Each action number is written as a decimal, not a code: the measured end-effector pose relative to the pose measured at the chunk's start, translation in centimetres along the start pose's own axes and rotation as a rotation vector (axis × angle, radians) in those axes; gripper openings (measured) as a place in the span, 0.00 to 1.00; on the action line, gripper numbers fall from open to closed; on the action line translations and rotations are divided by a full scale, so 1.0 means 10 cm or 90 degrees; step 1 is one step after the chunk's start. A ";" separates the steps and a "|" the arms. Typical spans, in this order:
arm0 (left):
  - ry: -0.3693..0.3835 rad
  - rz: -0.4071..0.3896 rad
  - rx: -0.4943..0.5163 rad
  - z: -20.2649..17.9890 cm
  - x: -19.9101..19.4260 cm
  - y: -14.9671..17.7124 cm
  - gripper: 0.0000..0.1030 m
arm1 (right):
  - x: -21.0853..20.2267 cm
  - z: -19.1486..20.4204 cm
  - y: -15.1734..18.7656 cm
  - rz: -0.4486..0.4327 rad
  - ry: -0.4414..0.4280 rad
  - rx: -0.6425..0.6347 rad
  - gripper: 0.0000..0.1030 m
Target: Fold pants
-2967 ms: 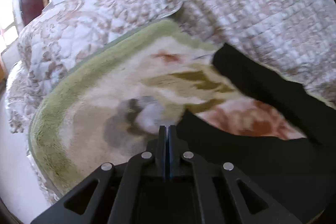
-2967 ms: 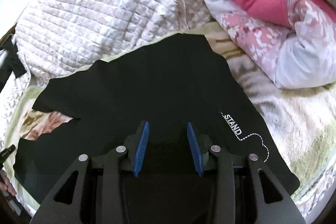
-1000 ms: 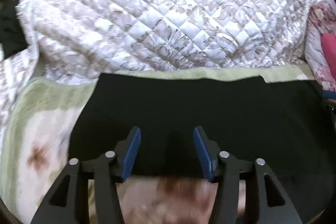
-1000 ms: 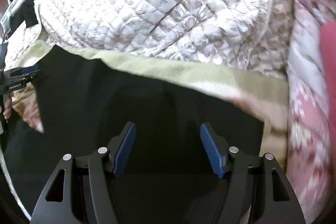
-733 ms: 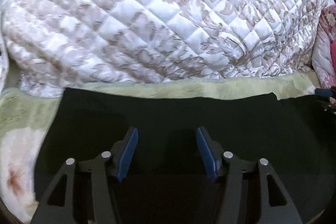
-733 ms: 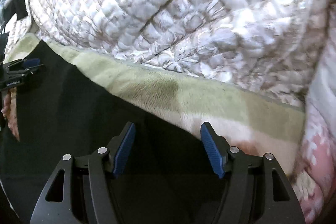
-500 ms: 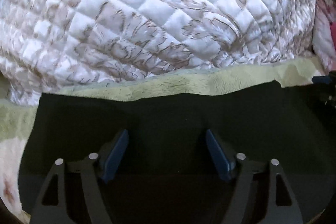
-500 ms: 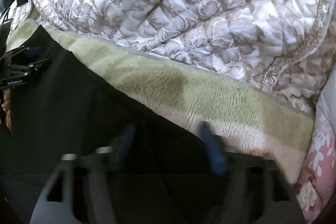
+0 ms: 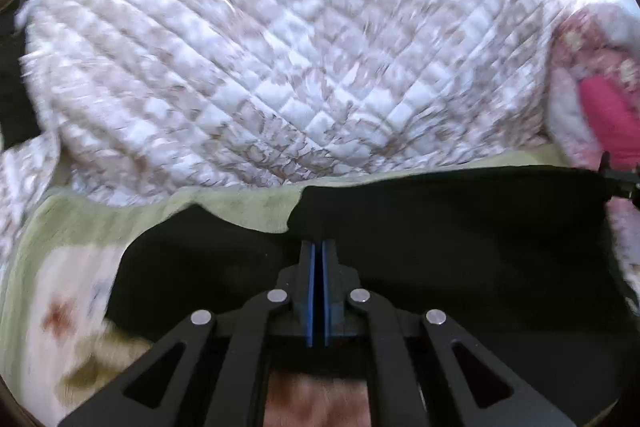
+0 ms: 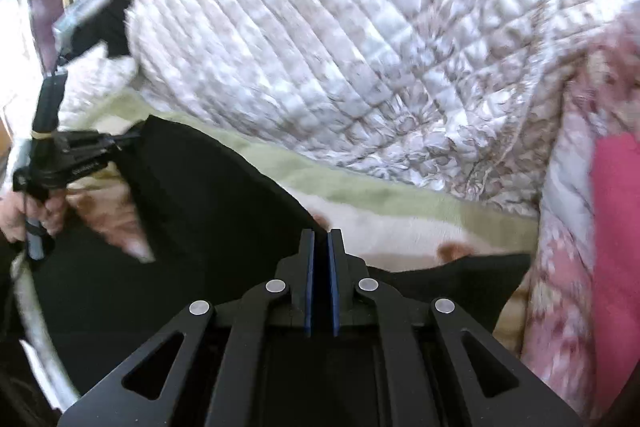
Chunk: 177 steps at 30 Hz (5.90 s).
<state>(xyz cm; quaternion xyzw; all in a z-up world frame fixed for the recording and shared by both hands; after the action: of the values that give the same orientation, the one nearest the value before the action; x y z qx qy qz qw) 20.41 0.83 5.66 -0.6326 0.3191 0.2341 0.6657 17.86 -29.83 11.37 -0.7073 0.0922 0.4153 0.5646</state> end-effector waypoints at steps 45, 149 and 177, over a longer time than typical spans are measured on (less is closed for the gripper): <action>-0.105 0.056 -0.091 0.16 -0.58 1.21 0.05 | -0.68 -0.02 2.21 -0.052 0.023 0.578 0.36; -0.038 0.111 -0.130 0.21 -0.65 1.44 0.18 | -0.21 0.04 1.53 -0.015 0.207 0.282 0.37; -0.053 0.065 -0.085 -0.04 -0.95 1.57 0.33 | 0.07 1.51 1.55 0.037 0.050 0.100 0.38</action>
<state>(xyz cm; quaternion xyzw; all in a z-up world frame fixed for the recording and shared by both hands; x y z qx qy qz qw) 2.67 2.74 1.62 -0.6480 0.3066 0.3148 0.6221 1.76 -21.73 -0.59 -0.6736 0.1675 0.3950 0.6018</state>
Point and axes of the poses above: each gripper's, at about its wrist camera, not at the fingertips, and x roughly the way its jaws point, z to its left, y to its underside, the point moved 3 cm from there along x, roughly the way its jaws point, and after that the axes turned 3 degrees about z, right-handed, at the moved point
